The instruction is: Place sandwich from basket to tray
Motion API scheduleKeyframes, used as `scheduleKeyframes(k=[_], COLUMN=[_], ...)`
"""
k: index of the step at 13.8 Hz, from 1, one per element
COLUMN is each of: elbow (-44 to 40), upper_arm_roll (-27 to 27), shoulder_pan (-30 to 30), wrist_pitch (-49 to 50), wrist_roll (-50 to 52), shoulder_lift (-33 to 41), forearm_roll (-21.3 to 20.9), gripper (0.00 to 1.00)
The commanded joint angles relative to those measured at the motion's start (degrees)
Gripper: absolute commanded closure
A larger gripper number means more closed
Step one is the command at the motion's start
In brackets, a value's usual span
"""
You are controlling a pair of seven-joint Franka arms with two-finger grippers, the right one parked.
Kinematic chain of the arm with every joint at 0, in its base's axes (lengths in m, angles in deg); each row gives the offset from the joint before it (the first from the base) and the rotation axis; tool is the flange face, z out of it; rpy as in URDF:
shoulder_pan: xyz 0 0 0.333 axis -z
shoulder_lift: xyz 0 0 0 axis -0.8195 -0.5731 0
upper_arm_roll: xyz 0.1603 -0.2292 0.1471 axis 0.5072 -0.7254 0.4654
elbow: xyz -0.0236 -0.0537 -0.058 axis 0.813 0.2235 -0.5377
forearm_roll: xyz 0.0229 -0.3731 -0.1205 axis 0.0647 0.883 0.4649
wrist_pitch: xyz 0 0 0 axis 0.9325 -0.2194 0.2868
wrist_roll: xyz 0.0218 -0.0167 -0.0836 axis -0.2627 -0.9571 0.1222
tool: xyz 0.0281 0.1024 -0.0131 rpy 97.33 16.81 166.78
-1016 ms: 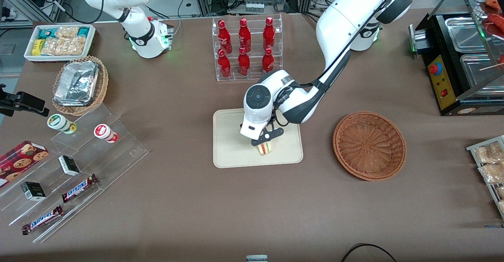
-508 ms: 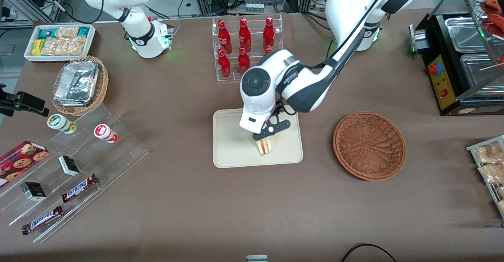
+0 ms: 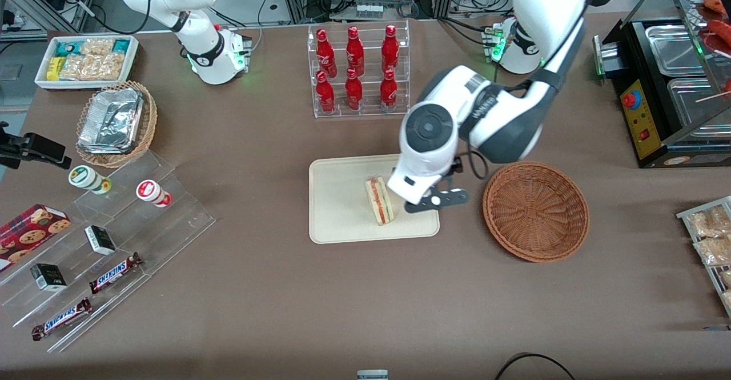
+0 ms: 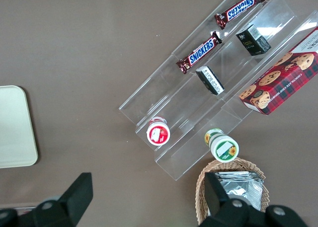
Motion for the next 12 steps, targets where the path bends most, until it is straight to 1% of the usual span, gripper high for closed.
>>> scheduleKeyframes(k=[1, 3, 5, 7, 8, 9, 10, 12], elbow=[7.6, 12.6, 15.5, 18.0, 19.1, 19.9, 20.3, 19.8], upper_arm_roll=[-0.1, -0.2, -0.2, -0.2, -0.1, -0.2, -0.1, 1.0], shoulder_pan=[-4.7, -8.9, -12.3, -14.7, -15.6, -17.5, -19.6, -21.1], wrist_pitch=[0.4, 0.1, 0.3, 0.4, 0.4, 1.1, 2.8, 6.9], wrist_roll=[-9.2, -14.7, -22.1, -27.2, -28.8, -31.6, -36.2, -42.7], shoulder_lift=[6.1, 10.8, 14.7, 17.9, 19.3, 21.1, 22.8, 24.9], forearm_roll=[1.2, 1.8, 4.1, 4.3, 4.3, 5.1, 6.7, 7.1], gripper=[0.00, 0.00, 0.00, 0.00, 0.00, 0.00, 0.00, 0.00])
